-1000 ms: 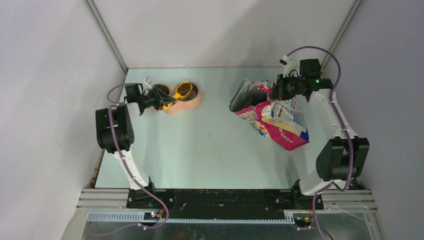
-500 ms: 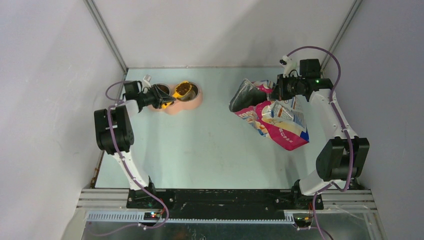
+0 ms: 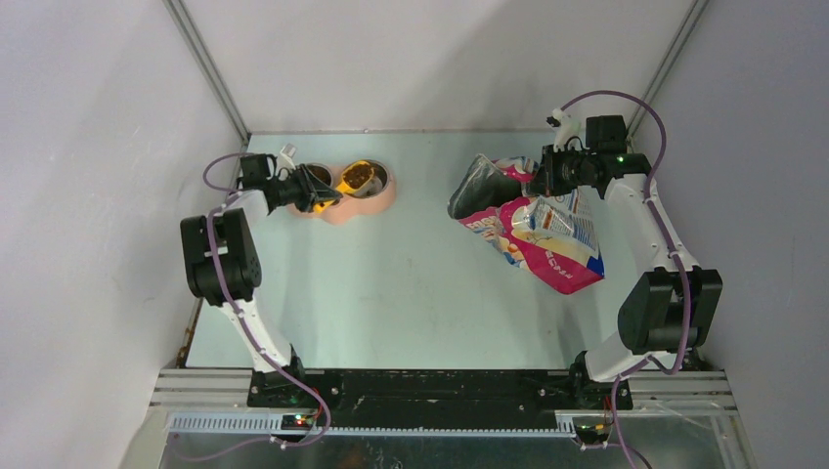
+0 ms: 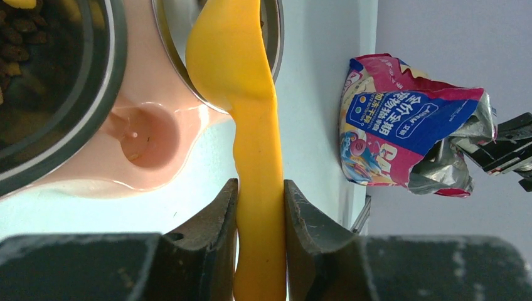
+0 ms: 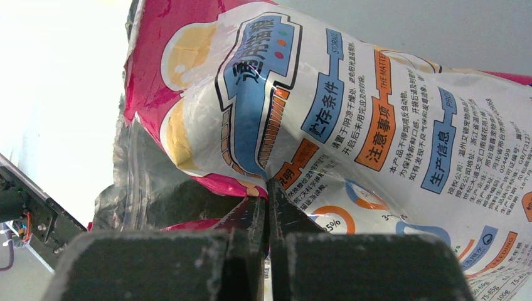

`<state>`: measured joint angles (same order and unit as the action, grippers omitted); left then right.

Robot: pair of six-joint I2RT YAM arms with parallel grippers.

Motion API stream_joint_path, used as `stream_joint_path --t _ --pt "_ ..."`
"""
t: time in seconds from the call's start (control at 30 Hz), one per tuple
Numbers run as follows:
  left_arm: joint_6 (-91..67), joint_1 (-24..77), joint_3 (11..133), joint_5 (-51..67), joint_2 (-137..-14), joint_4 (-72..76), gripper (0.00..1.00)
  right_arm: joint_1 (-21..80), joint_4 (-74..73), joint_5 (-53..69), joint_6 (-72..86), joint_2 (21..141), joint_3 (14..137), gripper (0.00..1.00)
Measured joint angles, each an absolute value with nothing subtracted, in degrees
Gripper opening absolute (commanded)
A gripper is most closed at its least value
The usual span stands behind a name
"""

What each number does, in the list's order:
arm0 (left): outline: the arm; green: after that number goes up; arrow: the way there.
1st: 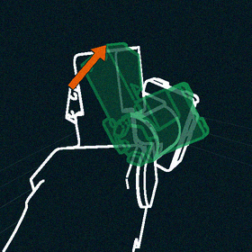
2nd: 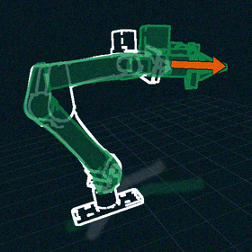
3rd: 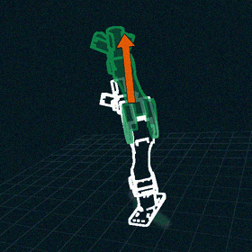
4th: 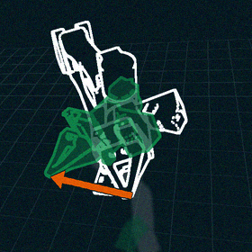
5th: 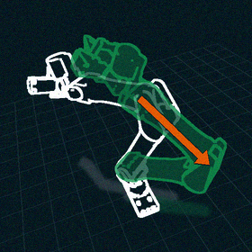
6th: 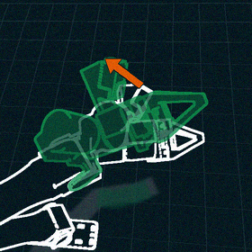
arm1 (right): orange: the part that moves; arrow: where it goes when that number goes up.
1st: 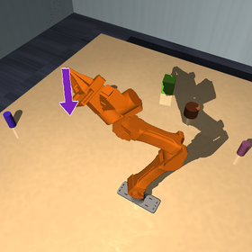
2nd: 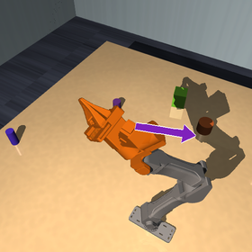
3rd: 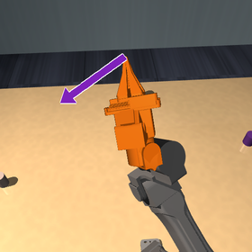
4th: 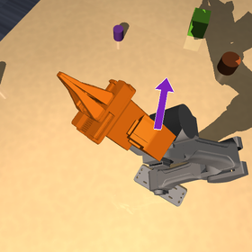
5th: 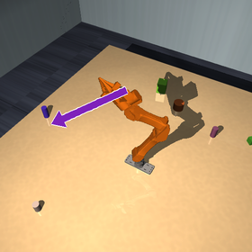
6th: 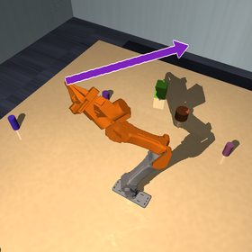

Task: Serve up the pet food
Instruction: Pour the pet food into the pet food bowl.

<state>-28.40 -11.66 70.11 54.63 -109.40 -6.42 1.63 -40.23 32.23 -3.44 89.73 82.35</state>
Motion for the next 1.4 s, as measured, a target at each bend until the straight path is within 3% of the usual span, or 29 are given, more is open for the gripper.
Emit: stream_joint_path --t 1.4 --pt "-12.8 -8.9 81.7 43.6 -107.4 -31.3 0.0 1.6 -39.9 32.2 -3.5 88.5 81.7 0.0"
